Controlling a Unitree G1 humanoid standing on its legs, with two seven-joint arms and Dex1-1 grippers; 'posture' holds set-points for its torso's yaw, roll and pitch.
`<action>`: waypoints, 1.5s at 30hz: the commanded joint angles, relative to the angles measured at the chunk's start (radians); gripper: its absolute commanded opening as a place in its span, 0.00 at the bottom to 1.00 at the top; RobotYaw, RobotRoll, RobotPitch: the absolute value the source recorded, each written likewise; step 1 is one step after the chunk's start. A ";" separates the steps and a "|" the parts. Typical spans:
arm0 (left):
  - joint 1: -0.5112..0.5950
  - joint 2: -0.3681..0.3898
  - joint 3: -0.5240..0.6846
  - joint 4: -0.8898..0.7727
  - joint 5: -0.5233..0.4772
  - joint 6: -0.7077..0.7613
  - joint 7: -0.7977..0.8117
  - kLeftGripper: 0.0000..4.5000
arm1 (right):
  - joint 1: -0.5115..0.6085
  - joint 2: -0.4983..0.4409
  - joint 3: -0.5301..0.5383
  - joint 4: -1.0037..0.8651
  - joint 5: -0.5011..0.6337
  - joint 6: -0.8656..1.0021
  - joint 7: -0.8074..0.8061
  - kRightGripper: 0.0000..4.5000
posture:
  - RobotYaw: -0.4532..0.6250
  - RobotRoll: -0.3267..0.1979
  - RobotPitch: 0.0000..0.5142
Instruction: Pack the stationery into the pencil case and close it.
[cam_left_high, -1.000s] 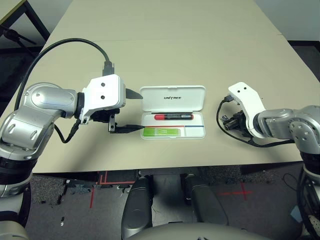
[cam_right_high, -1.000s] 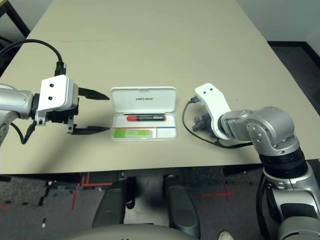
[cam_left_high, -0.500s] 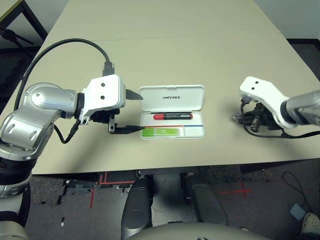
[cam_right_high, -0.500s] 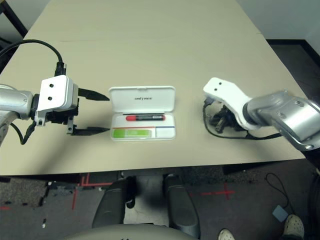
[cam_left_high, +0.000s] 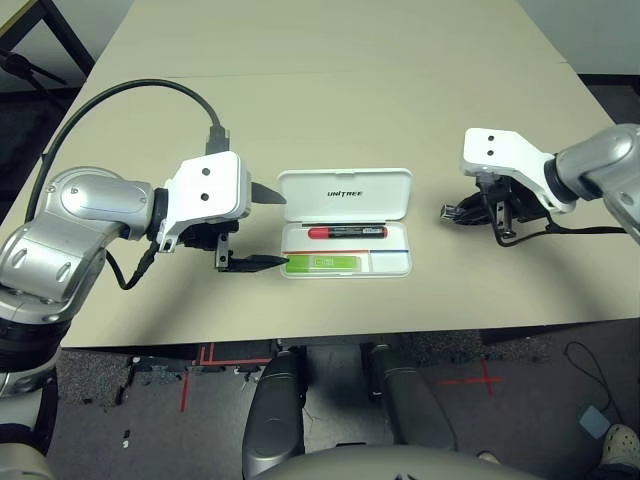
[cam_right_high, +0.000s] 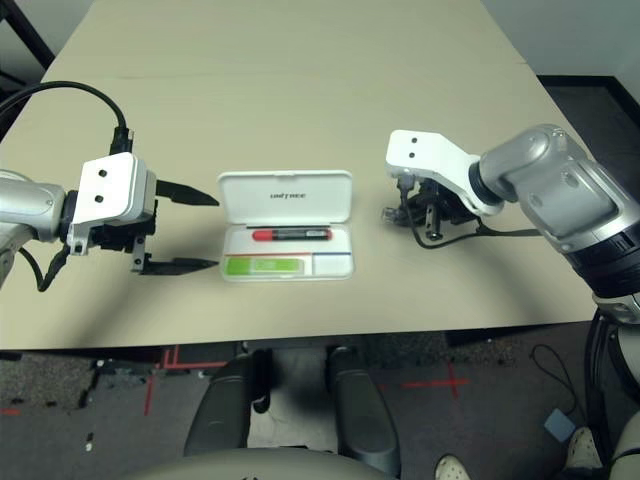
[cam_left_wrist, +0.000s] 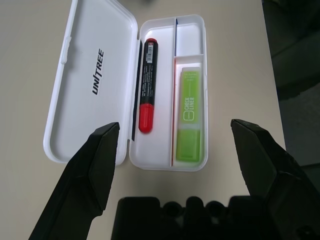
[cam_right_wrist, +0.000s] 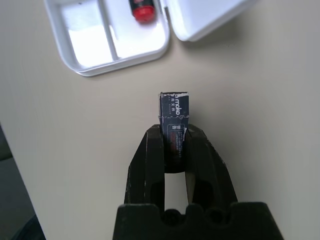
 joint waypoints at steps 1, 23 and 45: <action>0.000 0.016 -0.007 -0.024 -0.017 0.014 -0.011 1.00 | -0.012 0.019 0.019 -0.020 -0.030 -0.021 0.057 0.07 | 0.40 0.62 0.39; -0.006 0.031 -0.037 -0.027 0.005 0.028 0.006 1.00 | -0.020 0.280 0.072 0.005 -0.137 -0.011 0.072 0.07 | 0.42 0.62 0.35; 0.006 0.037 -0.035 -0.031 0.010 0.033 0.011 1.00 | 0.030 0.380 0.102 0.081 -0.188 -0.071 0.043 0.06 | 0.43 0.62 0.36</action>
